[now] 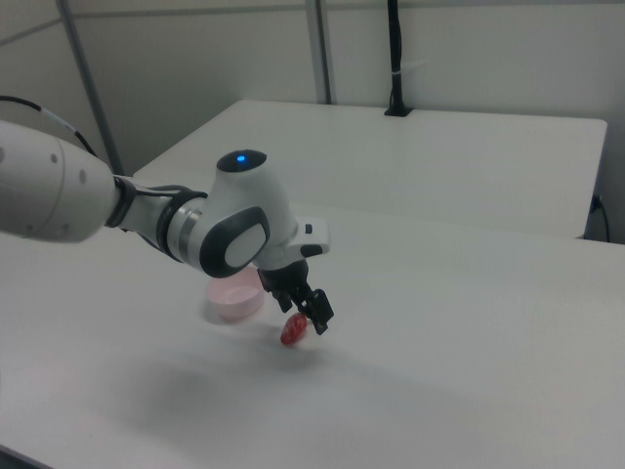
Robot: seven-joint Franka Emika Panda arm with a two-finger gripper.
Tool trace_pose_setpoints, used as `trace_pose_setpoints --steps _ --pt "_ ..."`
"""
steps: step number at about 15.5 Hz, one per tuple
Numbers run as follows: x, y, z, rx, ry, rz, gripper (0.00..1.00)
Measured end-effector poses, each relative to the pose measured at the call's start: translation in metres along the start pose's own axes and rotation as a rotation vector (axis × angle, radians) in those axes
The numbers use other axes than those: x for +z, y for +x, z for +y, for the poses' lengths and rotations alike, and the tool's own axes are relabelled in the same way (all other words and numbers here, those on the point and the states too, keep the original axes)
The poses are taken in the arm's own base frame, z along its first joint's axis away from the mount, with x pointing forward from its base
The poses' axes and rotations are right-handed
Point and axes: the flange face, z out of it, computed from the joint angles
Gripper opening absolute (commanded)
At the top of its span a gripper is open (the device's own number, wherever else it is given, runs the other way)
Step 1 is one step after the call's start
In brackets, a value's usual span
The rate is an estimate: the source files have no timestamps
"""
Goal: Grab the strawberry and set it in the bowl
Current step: 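Move the open gripper toward the red strawberry beside the pink bowl, then lower the gripper and close it on the strawberry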
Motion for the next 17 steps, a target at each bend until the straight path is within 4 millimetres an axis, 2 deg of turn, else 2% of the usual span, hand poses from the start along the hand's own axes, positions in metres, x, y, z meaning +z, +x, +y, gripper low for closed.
trace_pose_setpoints --steps 2,3,7,10,11,13,17 --pt "0.011 -0.001 -0.005 -0.005 0.003 -0.004 0.92" --pt "0.014 -0.001 -0.008 -0.01 0.004 -0.008 0.81" --pt "0.016 -0.002 -0.023 -0.031 0.009 -0.011 0.48" --pt "0.015 -0.003 -0.034 -0.048 0.013 -0.011 0.38" --pt "0.015 -0.003 -0.038 -0.054 0.014 -0.01 0.29" --pt "0.014 -0.003 -0.04 -0.058 0.015 -0.008 0.24" --pt "0.009 0.0 -0.041 -0.058 0.016 0.003 0.24"
